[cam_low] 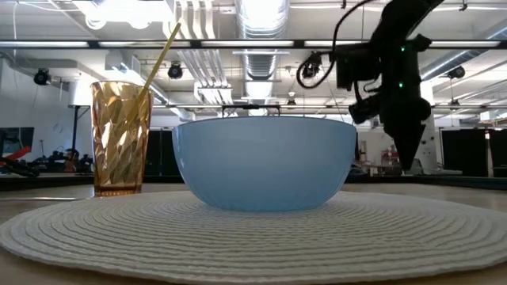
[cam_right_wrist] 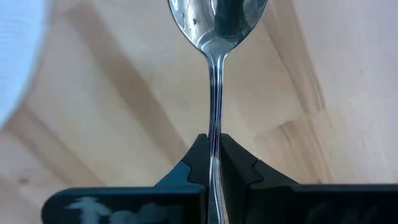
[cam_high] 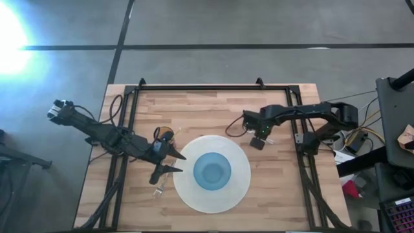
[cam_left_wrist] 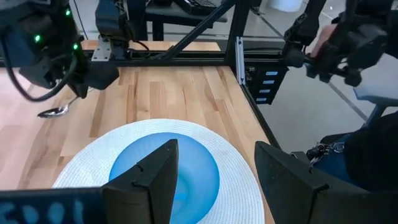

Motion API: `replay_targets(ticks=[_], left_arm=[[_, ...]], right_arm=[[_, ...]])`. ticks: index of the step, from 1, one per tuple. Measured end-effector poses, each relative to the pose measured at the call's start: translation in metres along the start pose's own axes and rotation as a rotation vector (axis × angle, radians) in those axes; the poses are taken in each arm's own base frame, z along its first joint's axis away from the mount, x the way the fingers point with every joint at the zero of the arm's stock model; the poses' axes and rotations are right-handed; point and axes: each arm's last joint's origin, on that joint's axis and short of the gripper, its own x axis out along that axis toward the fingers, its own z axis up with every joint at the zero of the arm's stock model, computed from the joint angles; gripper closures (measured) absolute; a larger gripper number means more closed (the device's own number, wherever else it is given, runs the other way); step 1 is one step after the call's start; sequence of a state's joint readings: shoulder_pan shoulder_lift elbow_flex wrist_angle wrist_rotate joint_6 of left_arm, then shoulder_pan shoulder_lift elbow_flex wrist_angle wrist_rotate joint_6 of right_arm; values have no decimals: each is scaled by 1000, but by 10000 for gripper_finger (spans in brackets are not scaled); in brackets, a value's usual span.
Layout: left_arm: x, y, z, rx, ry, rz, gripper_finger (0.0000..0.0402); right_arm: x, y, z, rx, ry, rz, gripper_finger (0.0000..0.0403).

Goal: Pick & Place Utensil
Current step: Put the spoon into the blue bowl

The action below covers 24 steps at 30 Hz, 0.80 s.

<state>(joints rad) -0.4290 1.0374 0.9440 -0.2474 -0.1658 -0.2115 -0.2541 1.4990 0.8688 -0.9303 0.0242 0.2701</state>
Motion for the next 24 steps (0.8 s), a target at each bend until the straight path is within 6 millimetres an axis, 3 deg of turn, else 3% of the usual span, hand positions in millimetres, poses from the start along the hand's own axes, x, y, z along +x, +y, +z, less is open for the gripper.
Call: replay_targets(ticks=[17,24], left_arm=[[0,1,1,-30,-8,18,197],[0,1,1,-80,-9,19,197]], right_arm=[[-97,68,7,-211,-310,128,392],[-124,97,5,-347,-408,128,392]])
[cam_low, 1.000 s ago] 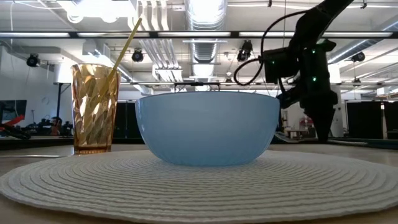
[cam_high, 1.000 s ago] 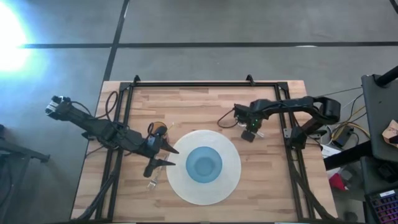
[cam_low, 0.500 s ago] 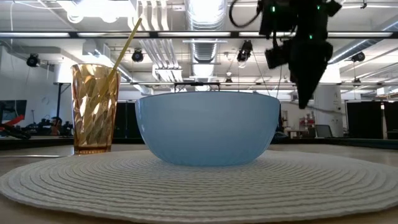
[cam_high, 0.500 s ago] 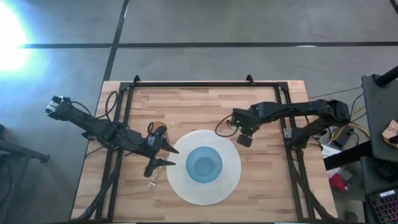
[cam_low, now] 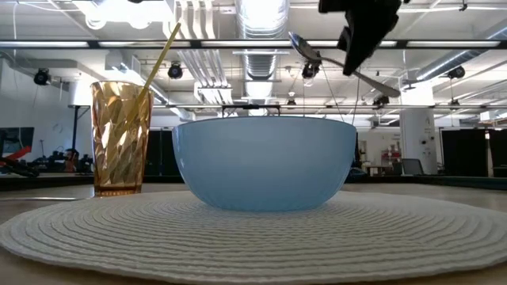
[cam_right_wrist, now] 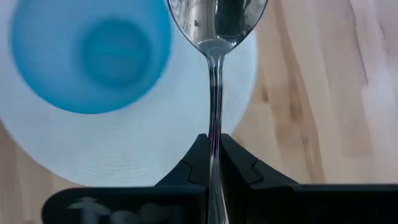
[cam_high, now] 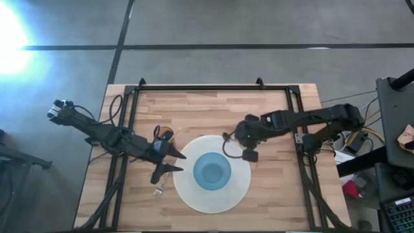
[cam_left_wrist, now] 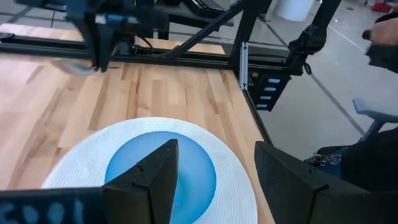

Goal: Pick & Place Utensil
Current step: Put the spoon into the blue bowl

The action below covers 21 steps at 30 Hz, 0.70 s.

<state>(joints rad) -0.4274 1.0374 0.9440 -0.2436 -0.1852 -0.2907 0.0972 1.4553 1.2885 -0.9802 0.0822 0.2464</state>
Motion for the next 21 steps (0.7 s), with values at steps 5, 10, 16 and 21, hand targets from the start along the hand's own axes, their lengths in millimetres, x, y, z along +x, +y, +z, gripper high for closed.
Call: replay_targets(ticks=[5,10,16,21], left_arm=[[0,2,0,-88,-19,54,197],[0,7,3,-201,-52,112,197],[-4,16,22,-297,-116,138,197],[-11,19,38,-306,-136,112,197]], right_arm=[[-3,22,10,-127,-24,13,392],[5,45,19,-301,-5,20,392],[19,67,28,-475,60,-33,392],[31,76,32,-580,162,-136,391]])
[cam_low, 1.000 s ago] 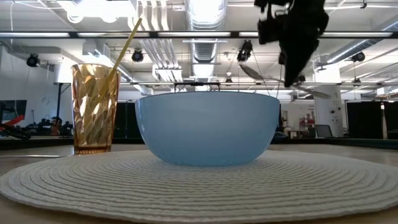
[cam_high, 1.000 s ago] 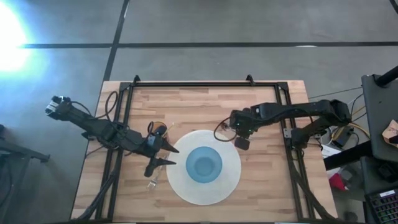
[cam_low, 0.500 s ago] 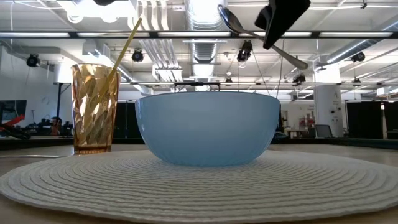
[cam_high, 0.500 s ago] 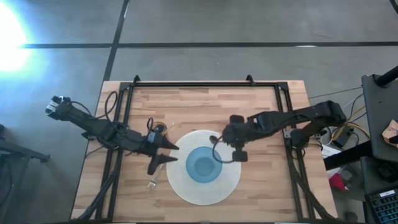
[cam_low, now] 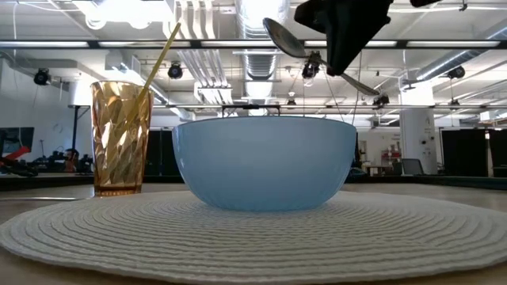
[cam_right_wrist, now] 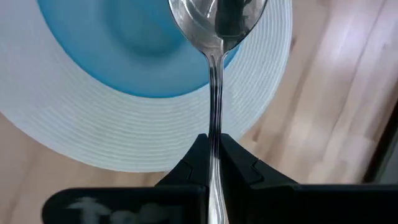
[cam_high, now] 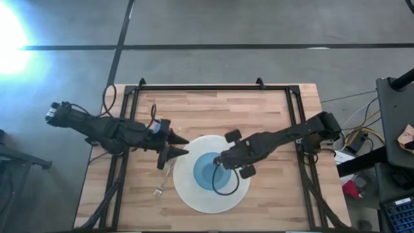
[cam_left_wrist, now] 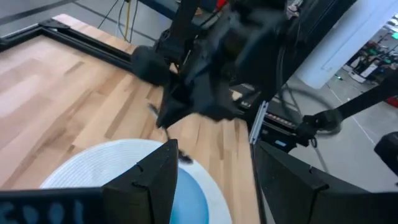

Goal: Pick & Place Utensil
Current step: Put the spoon into the blue bowl

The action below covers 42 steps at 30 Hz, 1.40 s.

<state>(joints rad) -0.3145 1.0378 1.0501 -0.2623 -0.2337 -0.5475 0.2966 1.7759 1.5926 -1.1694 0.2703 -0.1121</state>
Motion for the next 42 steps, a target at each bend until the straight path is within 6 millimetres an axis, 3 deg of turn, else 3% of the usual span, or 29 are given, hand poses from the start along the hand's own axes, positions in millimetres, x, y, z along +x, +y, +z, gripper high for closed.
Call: replay_targets(ticks=[8,26,36,42], left_arm=[[5,2,11,-16,29,54,197],[31,5,-1,-129,100,114,197],[34,6,-3,-231,107,130,197],[33,6,-4,-259,112,137,197]], right_arm=[[9,3,16,-201,66,-97,391],[-10,26,66,-632,159,-520,391],[-21,23,88,-724,239,-778,391],[-22,22,92,-759,269,-816,391]])
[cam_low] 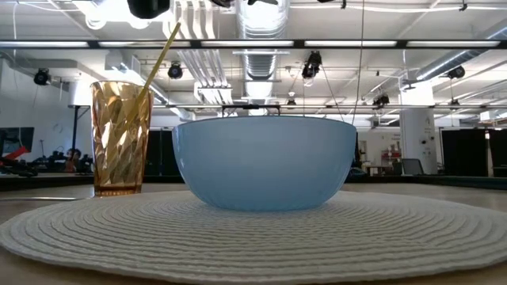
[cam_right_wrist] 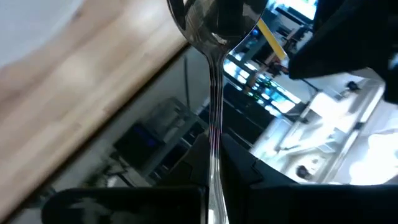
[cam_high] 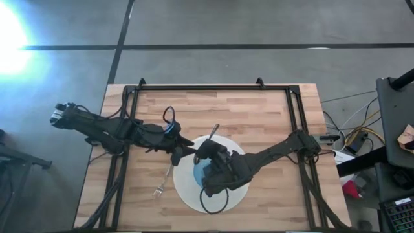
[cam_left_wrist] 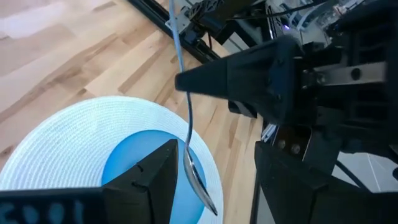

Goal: Pick & Place Utensil
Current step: Put the spoon into the blue bowl

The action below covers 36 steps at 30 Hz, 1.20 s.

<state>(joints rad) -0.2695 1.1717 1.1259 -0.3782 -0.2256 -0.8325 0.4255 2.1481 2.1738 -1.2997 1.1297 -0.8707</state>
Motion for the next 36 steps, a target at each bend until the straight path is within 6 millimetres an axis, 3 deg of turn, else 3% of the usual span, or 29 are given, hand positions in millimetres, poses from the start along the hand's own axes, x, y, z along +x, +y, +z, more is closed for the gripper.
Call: replay_targets(ticks=[36], left_arm=[[16,4,-7,11,32,58,214]], right_arm=[[-4,-17,12,-30,-4,-129,391]])
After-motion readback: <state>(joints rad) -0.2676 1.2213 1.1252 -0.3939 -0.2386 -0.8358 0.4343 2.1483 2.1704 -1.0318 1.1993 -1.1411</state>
